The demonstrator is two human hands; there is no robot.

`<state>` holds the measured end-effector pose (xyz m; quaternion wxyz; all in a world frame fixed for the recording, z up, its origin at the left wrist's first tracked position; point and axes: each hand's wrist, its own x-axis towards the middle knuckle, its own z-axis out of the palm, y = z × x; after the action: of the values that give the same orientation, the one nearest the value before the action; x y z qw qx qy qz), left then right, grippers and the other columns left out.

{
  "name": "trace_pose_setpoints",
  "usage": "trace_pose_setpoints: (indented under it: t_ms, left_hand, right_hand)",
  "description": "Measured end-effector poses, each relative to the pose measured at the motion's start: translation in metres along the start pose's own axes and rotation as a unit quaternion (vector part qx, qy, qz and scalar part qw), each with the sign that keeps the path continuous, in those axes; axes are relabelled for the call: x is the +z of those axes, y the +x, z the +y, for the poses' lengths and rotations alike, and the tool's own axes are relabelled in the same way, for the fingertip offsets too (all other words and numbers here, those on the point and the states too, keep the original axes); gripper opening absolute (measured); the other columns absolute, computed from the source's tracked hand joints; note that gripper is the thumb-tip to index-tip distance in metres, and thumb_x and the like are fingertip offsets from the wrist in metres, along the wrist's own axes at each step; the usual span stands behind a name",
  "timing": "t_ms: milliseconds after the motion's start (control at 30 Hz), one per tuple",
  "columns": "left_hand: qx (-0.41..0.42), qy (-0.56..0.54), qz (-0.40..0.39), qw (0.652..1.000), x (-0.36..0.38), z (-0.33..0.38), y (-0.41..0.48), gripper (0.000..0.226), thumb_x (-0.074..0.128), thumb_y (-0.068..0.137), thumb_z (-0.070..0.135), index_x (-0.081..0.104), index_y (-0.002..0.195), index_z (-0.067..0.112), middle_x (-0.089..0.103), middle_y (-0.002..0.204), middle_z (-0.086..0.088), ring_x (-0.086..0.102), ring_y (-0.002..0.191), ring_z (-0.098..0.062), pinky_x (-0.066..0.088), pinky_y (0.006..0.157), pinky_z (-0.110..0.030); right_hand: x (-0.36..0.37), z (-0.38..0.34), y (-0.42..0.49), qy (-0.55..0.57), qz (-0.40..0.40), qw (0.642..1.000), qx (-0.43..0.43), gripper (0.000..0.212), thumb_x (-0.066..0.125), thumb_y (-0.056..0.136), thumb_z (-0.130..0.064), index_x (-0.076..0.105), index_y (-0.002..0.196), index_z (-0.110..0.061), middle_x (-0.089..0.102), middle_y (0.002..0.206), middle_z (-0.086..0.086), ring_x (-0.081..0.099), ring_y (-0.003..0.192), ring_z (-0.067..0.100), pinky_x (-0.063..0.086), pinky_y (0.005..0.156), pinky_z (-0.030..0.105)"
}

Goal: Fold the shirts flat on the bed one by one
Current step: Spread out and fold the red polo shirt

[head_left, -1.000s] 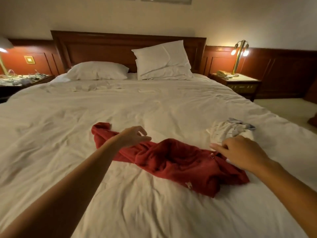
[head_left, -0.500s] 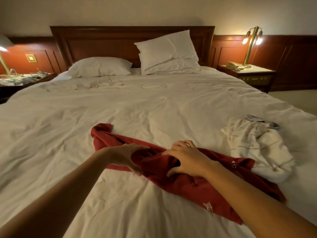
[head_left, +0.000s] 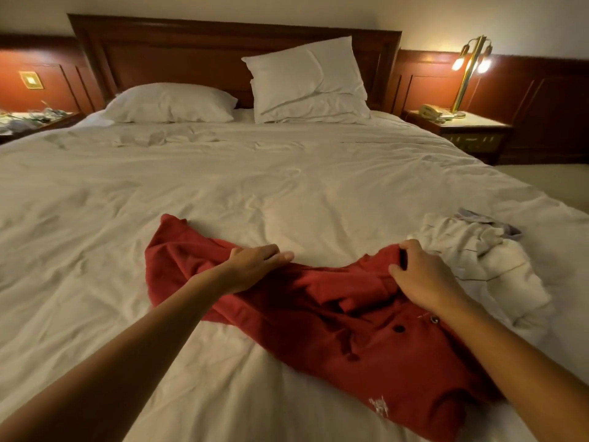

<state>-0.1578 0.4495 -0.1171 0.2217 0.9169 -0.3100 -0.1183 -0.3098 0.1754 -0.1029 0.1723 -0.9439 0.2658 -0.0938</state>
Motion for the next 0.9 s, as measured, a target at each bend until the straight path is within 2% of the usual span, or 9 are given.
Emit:
trace_pose_setpoints:
  t_ms: [133, 233, 300, 333, 400, 500, 567, 667, 900]
  left_hand:
    - [0.024, 0.033, 0.0, 0.999, -0.013, 0.01, -0.012, 0.03, 0.046, 0.102, 0.048, 0.064, 0.101, 0.024, 0.067, 0.096, 0.005, 0.059, 0.096, -0.015, 0.033, 0.105, -0.037]
    - [0.078, -0.064, 0.045, 0.994, -0.035, 0.029, -0.026, 0.021, 0.055, 0.1, 0.038, 0.066, 0.09, 0.023, 0.068, 0.084, 0.009, 0.061, 0.081, -0.008, 0.046, 0.081, -0.027]
    - [0.121, -0.106, 0.089, 0.983, -0.058, 0.041, -0.037, 0.02, 0.057, 0.1, 0.032, 0.063, 0.082, 0.025, 0.064, 0.073, 0.015, 0.056, 0.068, 0.001, 0.043, 0.066, -0.017]
    - [0.143, -0.11, 0.117, 0.977, -0.073, 0.046, -0.043, 0.021, 0.057, 0.101, 0.03, 0.062, 0.081, 0.027, 0.063, 0.071, 0.014, 0.054, 0.066, 0.001, 0.042, 0.063, -0.016]
    - [0.179, -0.095, 0.171, 0.964, -0.105, 0.051, -0.057, 0.021, 0.058, 0.1, 0.032, 0.062, 0.08, 0.027, 0.063, 0.072, 0.007, 0.053, 0.064, -0.001, 0.043, 0.06, -0.021]
    - [0.221, -0.013, 0.194, 0.956, -0.154, 0.054, -0.083, 0.022, 0.068, 0.086, 0.051, 0.059, 0.087, 0.031, 0.061, 0.073, 0.005, 0.055, 0.061, -0.01, 0.041, 0.054, -0.021]
    - [0.227, 0.067, 0.201, 0.951, -0.182, 0.057, -0.1, 0.036, 0.066, 0.075, 0.068, 0.056, 0.088, 0.036, 0.059, 0.072, 0.01, 0.057, 0.066, -0.011, 0.041, 0.053, -0.018]
    - [0.196, 0.061, 0.229, 0.952, -0.215, 0.053, -0.123, 0.046, 0.058, 0.072, 0.074, 0.06, 0.072, 0.028, 0.058, 0.063, 0.007, 0.053, 0.058, -0.007, 0.037, 0.052, -0.018]
    - [0.192, -0.09, 0.261, 0.942, -0.26, 0.063, -0.197, 0.046, 0.057, 0.08, 0.062, 0.061, 0.07, 0.016, 0.052, 0.059, 0.006, 0.048, 0.054, -0.004, 0.037, 0.052, -0.023]
  right_hand:
    - [0.006, -0.029, -0.006, 0.026, 0.103, 0.984, -0.145, 0.042, 0.059, 0.093, -0.045, 0.048, 0.127, -0.024, 0.057, 0.122, 0.004, 0.058, 0.107, 0.025, 0.048, 0.082, 0.036]
    - [0.009, -0.066, -0.007, 0.096, -0.073, 0.96, -0.251, 0.058, 0.055, 0.09, -0.062, 0.047, 0.141, -0.036, 0.053, 0.138, -0.01, 0.04, 0.136, 0.013, 0.032, 0.113, 0.04]
    - [0.002, -0.088, -0.008, 0.161, -0.208, 0.935, -0.239, 0.049, 0.058, 0.085, -0.067, 0.062, 0.126, -0.04, 0.066, 0.121, -0.016, 0.053, 0.125, 0.008, 0.04, 0.108, 0.034]
    - [-0.004, -0.096, -0.007, 0.21, -0.236, 0.92, -0.232, 0.039, 0.064, 0.082, -0.066, 0.072, 0.108, -0.038, 0.073, 0.103, -0.013, 0.066, 0.105, 0.007, 0.052, 0.093, 0.027]
    - [-0.026, -0.112, -0.006, 0.285, -0.197, 0.903, -0.254, 0.039, 0.073, 0.075, -0.064, 0.076, 0.081, -0.025, 0.076, 0.08, -0.003, 0.072, 0.073, 0.012, 0.055, 0.063, 0.025]
    - [-0.082, -0.134, -0.007, 0.32, -0.072, 0.886, -0.328, 0.058, 0.071, 0.069, -0.067, 0.068, 0.072, -0.009, 0.065, 0.064, 0.002, 0.059, 0.056, 0.013, 0.048, 0.057, 0.029]
    - [-0.127, -0.15, -0.013, 0.248, -0.034, 0.886, -0.389, 0.069, 0.067, 0.067, -0.073, 0.06, 0.068, -0.004, 0.051, 0.057, 0.001, 0.045, 0.052, 0.012, 0.038, 0.053, 0.026]
    - [-0.187, -0.165, -0.031, 0.102, -0.083, 0.914, -0.384, 0.079, 0.06, 0.063, -0.084, 0.07, 0.08, -0.008, 0.068, 0.074, 0.006, 0.062, 0.066, 0.023, 0.05, 0.063, 0.039]
    - [-0.263, -0.177, -0.09, 0.061, -0.14, 0.923, -0.354, 0.048, 0.072, 0.068, -0.069, 0.077, 0.083, -0.025, 0.076, 0.08, -0.007, 0.072, 0.071, 0.009, 0.057, 0.068, 0.027]
